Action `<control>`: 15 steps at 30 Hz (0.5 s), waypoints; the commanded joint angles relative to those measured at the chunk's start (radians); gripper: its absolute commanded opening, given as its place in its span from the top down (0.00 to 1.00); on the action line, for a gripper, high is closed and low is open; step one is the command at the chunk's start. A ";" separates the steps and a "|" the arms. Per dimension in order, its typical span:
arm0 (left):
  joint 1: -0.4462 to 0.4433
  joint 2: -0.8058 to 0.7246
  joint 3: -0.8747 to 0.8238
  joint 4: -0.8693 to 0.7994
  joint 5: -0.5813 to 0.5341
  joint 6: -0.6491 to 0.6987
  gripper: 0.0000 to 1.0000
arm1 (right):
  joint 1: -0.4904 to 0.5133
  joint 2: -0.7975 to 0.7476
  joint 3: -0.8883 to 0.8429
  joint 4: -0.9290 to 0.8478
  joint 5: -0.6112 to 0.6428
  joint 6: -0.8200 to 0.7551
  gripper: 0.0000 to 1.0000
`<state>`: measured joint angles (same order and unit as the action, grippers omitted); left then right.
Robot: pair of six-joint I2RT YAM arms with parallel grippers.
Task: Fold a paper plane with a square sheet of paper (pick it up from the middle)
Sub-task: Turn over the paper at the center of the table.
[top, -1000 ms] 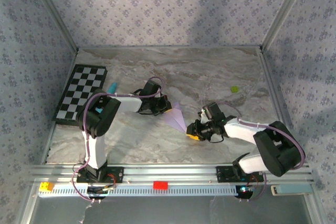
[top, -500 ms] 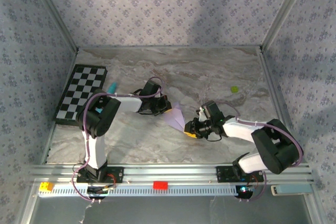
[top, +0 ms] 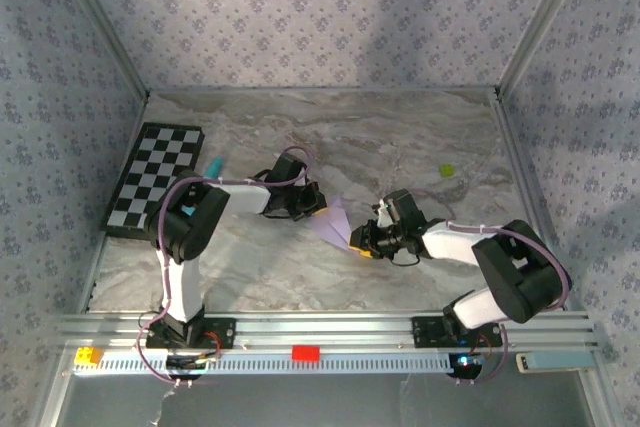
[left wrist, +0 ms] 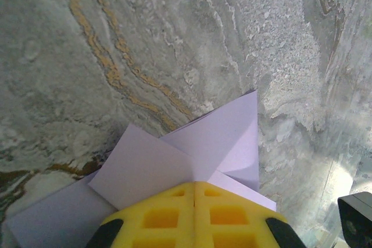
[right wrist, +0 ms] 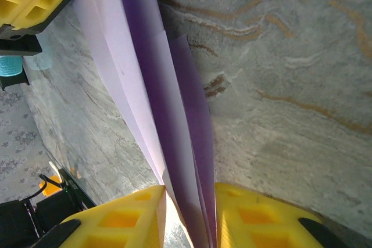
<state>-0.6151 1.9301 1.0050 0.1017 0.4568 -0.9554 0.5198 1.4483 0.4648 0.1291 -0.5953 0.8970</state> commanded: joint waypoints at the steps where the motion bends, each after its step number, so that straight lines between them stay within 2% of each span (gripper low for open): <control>1: 0.007 -0.001 -0.013 -0.102 -0.029 0.001 0.97 | -0.010 0.010 0.018 0.014 -0.013 -0.024 0.74; 8: 0.007 -0.017 0.008 -0.091 -0.008 0.007 0.92 | -0.021 0.010 0.005 0.013 -0.035 -0.042 0.85; 15: 0.008 -0.081 0.069 -0.094 0.014 0.035 0.72 | -0.028 0.004 0.003 -0.008 -0.040 -0.069 0.92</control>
<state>-0.6151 1.9118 1.0332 0.0509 0.4606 -0.9451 0.4992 1.4494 0.4648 0.1360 -0.6205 0.8555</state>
